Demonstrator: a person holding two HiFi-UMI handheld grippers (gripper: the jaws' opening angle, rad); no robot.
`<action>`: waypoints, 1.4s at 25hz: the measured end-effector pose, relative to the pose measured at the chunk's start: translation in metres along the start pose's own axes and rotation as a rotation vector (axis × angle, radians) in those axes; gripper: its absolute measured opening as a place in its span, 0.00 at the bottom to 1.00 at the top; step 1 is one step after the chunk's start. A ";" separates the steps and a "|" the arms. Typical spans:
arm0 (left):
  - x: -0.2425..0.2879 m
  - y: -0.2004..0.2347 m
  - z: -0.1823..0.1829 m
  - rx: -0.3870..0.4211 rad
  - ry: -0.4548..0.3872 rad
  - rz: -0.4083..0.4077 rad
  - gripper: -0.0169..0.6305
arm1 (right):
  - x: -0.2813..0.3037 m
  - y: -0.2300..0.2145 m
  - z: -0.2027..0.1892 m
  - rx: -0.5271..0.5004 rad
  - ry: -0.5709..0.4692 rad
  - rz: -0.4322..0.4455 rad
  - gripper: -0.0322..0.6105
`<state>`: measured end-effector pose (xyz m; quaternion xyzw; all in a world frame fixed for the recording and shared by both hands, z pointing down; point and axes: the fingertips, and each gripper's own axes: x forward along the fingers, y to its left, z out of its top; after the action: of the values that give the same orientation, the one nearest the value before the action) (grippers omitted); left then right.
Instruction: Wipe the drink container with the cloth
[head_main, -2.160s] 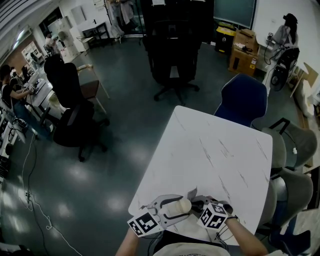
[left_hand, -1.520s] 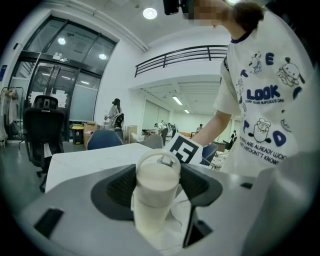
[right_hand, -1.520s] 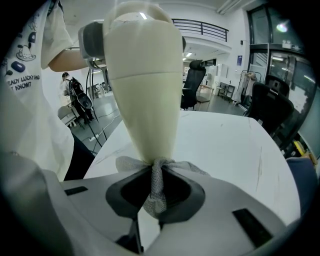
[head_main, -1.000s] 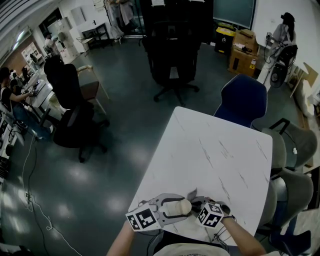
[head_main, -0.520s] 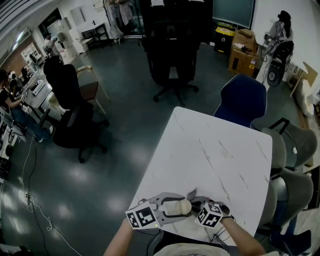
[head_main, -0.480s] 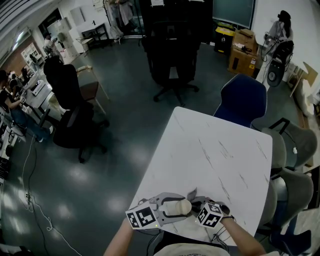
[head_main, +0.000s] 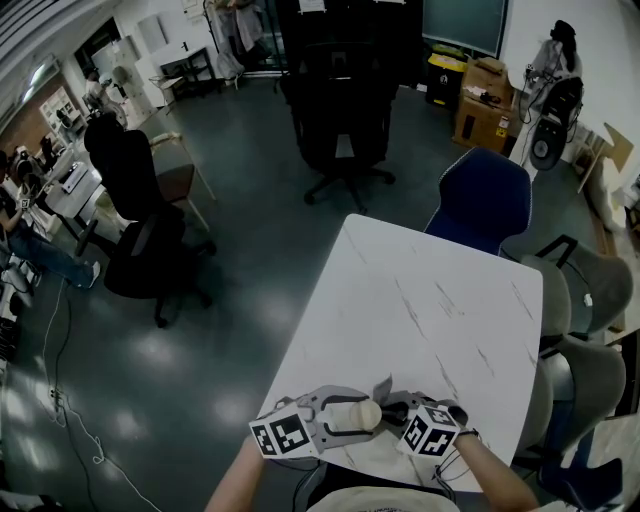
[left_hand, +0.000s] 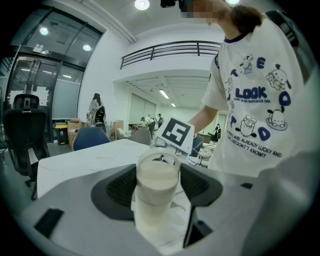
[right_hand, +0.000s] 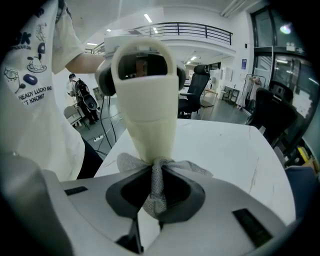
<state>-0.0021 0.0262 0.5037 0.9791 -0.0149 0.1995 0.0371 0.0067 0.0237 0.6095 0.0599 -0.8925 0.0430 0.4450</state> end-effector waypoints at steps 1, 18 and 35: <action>0.000 0.000 0.000 0.000 0.001 0.000 0.45 | -0.004 0.000 0.003 -0.008 -0.006 0.002 0.14; 0.000 0.000 -0.002 -0.015 -0.006 0.094 0.45 | -0.049 -0.003 0.039 -0.118 -0.069 0.013 0.14; -0.007 0.007 -0.003 -0.185 -0.042 0.456 0.45 | -0.056 -0.005 0.046 -0.130 -0.089 -0.005 0.14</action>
<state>-0.0103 0.0191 0.5041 0.9467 -0.2547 0.1803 0.0804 0.0046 0.0163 0.5376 0.0350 -0.9122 -0.0190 0.4079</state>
